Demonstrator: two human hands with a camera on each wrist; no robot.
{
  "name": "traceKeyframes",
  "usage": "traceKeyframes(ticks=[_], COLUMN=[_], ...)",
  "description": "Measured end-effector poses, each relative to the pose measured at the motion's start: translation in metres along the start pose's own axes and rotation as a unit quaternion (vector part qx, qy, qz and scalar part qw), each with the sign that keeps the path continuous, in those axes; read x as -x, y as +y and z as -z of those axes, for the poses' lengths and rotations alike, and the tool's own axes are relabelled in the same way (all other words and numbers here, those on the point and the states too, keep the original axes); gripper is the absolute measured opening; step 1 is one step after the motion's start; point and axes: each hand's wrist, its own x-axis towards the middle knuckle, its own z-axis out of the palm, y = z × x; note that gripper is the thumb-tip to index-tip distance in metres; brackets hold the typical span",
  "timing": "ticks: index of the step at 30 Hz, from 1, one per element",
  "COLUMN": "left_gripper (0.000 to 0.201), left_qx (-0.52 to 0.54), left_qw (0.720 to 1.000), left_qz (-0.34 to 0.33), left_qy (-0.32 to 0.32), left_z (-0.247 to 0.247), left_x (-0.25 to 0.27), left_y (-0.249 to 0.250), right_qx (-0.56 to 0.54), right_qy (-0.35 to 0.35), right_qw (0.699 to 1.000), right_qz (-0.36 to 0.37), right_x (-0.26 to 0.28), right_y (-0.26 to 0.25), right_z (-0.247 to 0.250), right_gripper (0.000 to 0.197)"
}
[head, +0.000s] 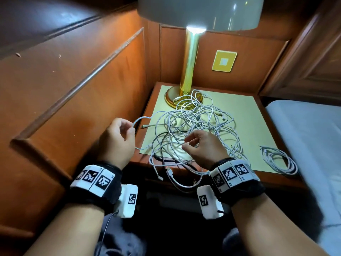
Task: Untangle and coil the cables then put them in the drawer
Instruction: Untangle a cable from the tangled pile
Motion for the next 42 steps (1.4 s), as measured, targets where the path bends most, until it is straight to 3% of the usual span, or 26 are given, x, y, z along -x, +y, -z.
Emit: traceKeyframes(ticks=[6, 13, 18, 20, 22, 25, 29, 34, 38, 42], left_gripper=[0.013, 0.009, 0.015, 0.024, 0.019, 0.006, 0.019, 0.037, 0.039, 0.037], left_qx=[-0.046, -0.028, -0.001, -0.038, -0.077, -0.069, -0.029, 0.019, 0.049, 0.066], left_qw=[0.993, 0.979, 0.941, 0.918, 0.904, 0.929, 0.969, 0.983, 0.985, 0.981], left_qz=[-0.055, -0.165, -0.199, -0.188, -0.181, -0.176, -0.147, -0.107, -0.089, -0.096], left_qy=[-0.089, -0.113, -0.273, -0.346, -0.379, -0.318, -0.196, -0.148, -0.139, -0.158], left_z=[-0.014, -0.022, -0.026, -0.031, -0.036, -0.039, -0.036, -0.032, -0.033, -0.031], left_x=[0.002, 0.011, 0.026, 0.031, 0.035, 0.035, 0.028, 0.025, 0.024, 0.028], left_y=[0.007, 0.022, 0.039, 0.041, 0.042, 0.043, 0.037, 0.033, 0.030, 0.028], right_qx=[0.012, -0.011, -0.004, -0.011, -0.007, 0.007, 0.013, 0.072, 0.207, 0.276], right_qy=[0.026, 0.063, 0.053, 0.033, 0.021, 0.007, -0.097, -0.233, -0.257, -0.260], right_qw=[1.000, 0.998, 0.998, 0.999, 1.000, 1.000, 0.995, 0.970, 0.943, 0.925], right_qz=[-0.001, -0.012, -0.022, -0.014, -0.005, 0.015, 0.024, 0.017, 0.036, 0.013], right_x=[0.001, 0.004, 0.012, 0.017, 0.023, 0.028, 0.036, 0.047, 0.048, 0.044], right_y=[0.007, 0.024, 0.044, 0.050, 0.053, 0.054, 0.043, 0.027, 0.021, 0.025], right_z=[0.009, 0.031, 0.050, 0.054, 0.055, 0.053, 0.047, 0.024, 0.005, -0.004], right_gripper=[0.020, 0.015, 0.018, 0.020, 0.020, 0.018, 0.028, 0.013, 0.028, 0.024])
